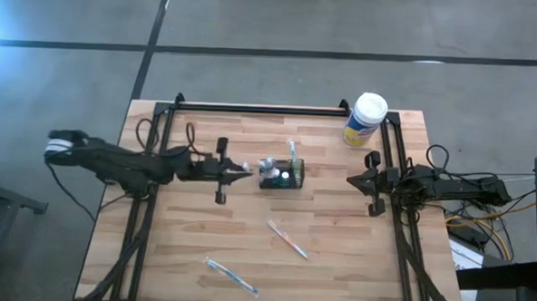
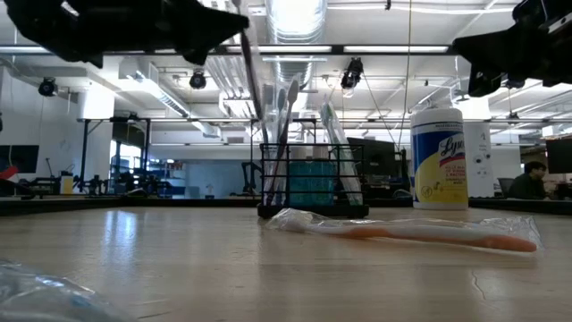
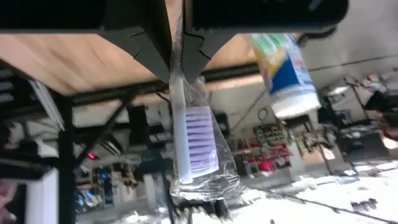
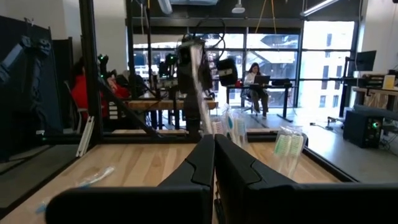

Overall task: Pick & Place toothbrushing station
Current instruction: Put the purple toothbrush into the wire organizer

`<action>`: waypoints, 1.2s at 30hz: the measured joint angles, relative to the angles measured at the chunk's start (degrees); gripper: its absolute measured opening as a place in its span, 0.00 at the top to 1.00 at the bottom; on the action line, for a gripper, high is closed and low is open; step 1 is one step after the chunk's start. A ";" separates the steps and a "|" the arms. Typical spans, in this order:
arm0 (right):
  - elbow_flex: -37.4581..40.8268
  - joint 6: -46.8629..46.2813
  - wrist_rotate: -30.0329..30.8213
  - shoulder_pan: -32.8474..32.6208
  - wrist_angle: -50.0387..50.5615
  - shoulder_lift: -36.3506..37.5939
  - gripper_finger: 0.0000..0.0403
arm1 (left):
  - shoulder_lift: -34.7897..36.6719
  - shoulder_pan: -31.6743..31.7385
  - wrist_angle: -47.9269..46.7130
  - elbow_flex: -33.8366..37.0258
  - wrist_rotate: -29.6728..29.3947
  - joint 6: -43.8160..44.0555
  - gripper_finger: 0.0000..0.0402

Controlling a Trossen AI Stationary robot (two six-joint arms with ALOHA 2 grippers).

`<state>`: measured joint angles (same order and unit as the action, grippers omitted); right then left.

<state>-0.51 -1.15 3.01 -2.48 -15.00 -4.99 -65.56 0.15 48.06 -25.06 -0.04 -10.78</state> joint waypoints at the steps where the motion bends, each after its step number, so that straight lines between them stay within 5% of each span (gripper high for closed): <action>1: 0.00 0.02 0.00 0.00 0.02 -0.08 0.98 | -0.60 0.01 -0.05 -0.89 -0.56 -0.07 0.97; 14: 0.00 0.04 -0.01 0.00 -0.11 -0.42 0.98 | -9.89 0.28 -5.35 -8.23 -3.43 -3.38 0.97; 36: 0.00 0.22 0.00 -0.02 -0.09 -0.42 0.98 | -22.70 0.38 0.65 -7.80 -10.53 -0.67 0.96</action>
<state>-0.51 -0.93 3.01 -2.50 -15.09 -5.41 -88.26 0.54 48.71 -32.85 -10.57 -11.45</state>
